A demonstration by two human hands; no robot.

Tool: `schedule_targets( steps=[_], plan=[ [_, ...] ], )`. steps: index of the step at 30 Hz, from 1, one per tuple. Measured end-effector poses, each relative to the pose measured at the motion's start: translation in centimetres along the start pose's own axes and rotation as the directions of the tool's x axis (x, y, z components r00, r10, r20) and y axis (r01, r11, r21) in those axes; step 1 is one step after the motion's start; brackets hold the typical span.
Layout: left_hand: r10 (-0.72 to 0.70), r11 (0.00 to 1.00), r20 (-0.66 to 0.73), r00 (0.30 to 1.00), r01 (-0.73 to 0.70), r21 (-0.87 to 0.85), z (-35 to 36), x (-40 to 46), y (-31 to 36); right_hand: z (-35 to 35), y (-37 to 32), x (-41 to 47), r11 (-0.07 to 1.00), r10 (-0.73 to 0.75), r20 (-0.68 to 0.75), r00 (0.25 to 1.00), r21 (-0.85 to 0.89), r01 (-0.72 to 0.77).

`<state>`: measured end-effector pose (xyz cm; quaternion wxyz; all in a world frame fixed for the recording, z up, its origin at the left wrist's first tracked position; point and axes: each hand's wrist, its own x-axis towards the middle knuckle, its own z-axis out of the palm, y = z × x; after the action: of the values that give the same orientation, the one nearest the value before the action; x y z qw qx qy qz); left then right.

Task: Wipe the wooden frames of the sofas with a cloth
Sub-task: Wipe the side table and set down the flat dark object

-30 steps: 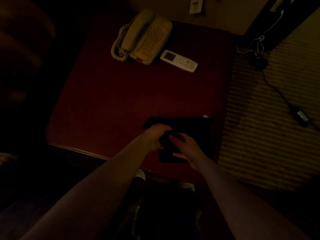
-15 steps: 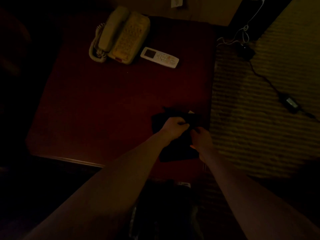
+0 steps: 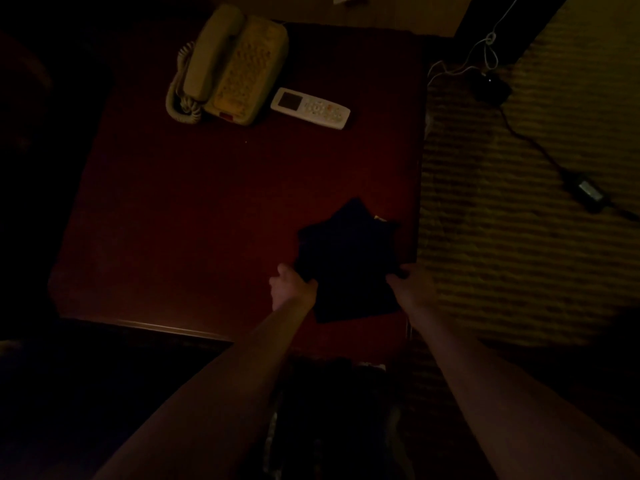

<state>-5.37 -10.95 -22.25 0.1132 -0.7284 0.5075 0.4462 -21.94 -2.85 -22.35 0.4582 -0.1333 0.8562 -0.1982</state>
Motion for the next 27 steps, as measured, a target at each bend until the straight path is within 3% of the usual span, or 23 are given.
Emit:
schedule_targets(
  steps=[5, 9, 11, 13, 16, 18, 20, 21, 23, 24, 27],
  plan=[
    [-0.016, 0.996, 0.189, 0.982, 0.032, -0.081, 1.5, -0.5, -1.0, 0.8, 0.3, 0.1, 0.994, 0.085, 0.029, 0.996, 0.073, -0.087],
    [-0.101, 0.971, 0.257, 0.961, 0.152, -0.185, 2.2, 0.0, -2.0, 1.3, 0.8, -0.1, 0.993, 0.101, 0.041, 0.994, 0.064, -0.103],
    [-0.070, 0.963, 0.277, 0.958, 0.138, -0.231, 1.8, 0.0, -1.8, 1.3, 0.6, -0.2, 0.990, 0.100, 0.023, 0.995, 0.094, -0.101],
    [0.006, 0.973, 0.244, 0.970, 0.050, -0.224, 1.0, 0.3, -1.3, 1.0, -0.1, -0.2, 0.988, 0.088, -0.001, 0.996, 0.126, -0.087],
    [0.130, 0.981, 0.089, 0.987, -0.115, -0.158, -0.8, 0.0, -0.3, 0.0, -2.2, -1.1, 0.988, 0.003, -0.014, 1.000, 0.155, -0.001],
    [0.243, 0.970, 0.045, 0.969, -0.243, -0.011, -1.7, -0.9, 0.1, -0.3, -3.8, -2.2, 0.962, -0.027, 0.074, 0.997, 0.275, 0.005],
    [0.377, 0.904, 0.154, 0.913, -0.399, 0.152, -2.0, -2.0, 0.4, -0.1, -5.5, -4.0, 0.938, -0.100, 0.218, 0.971, 0.345, 0.019],
    [0.432, 0.872, 0.232, 0.871, -0.469, 0.138, -2.0, -2.6, 0.5, 0.2, -6.1, -4.7, 0.952, -0.153, 0.274, 0.950, 0.300, 0.067],
    [0.490, 0.866, 0.307, 0.816, -0.496, -0.063, -2.0, -3.3, 0.5, 1.0, -6.7, -5.9, 0.957, -0.236, 0.364, 0.901, 0.250, 0.150],
    [0.501, 0.865, 0.276, 0.821, -0.465, -0.187, -2.3, -3.6, 0.2, 1.4, -6.9, -6.4, 0.951, -0.266, 0.397, 0.878, 0.255, 0.172],
    [0.372, 0.830, 0.063, 0.926, -0.301, -0.470, -3.8, -3.9, -1.0, 2.7, -6.4, -6.7, 0.947, -0.262, 0.453, 0.852, 0.292, 0.136]
  ],
)
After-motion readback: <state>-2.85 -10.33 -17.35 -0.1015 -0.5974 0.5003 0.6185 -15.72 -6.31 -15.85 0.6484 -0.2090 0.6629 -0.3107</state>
